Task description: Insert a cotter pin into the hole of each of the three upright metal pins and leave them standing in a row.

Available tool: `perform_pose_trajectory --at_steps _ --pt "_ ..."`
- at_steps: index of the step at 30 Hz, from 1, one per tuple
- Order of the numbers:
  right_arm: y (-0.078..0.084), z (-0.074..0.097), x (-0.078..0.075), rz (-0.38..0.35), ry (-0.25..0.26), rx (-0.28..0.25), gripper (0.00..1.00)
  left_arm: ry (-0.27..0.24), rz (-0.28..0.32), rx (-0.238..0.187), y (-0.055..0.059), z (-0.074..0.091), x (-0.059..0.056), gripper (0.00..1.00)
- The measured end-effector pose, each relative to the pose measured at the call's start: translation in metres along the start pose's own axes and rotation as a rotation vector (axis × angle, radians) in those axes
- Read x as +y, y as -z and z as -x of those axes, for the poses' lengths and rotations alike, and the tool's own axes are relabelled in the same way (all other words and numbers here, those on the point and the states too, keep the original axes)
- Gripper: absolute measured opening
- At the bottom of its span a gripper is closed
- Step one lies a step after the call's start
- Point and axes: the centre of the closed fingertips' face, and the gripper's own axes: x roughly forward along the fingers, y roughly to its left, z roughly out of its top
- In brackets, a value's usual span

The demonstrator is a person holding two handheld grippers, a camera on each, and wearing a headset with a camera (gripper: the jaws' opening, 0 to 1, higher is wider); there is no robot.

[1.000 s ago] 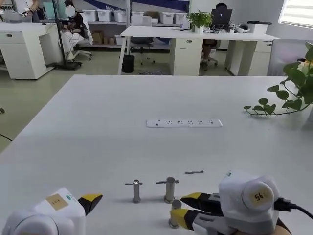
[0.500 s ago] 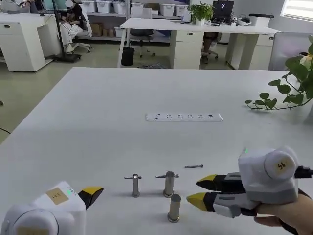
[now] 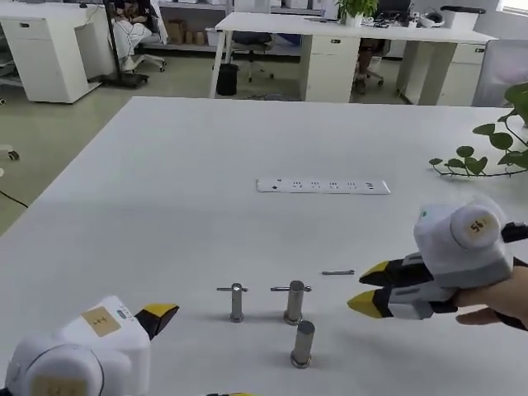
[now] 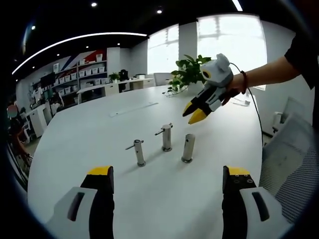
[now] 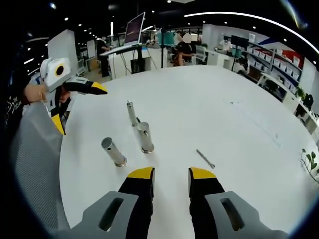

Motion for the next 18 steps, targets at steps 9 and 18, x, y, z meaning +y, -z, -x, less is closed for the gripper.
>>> perform_pose_trajectory --at_steps 9,18 --pt "0.012 -0.012 -0.019 0.010 -0.007 0.092 0.23 0.009 0.022 0.004 0.003 -0.002 0.000 0.90" --pt "0.012 -0.025 -0.038 0.018 -0.001 0.123 0.20 -0.009 0.019 -0.006 0.003 -0.003 0.003 0.91"
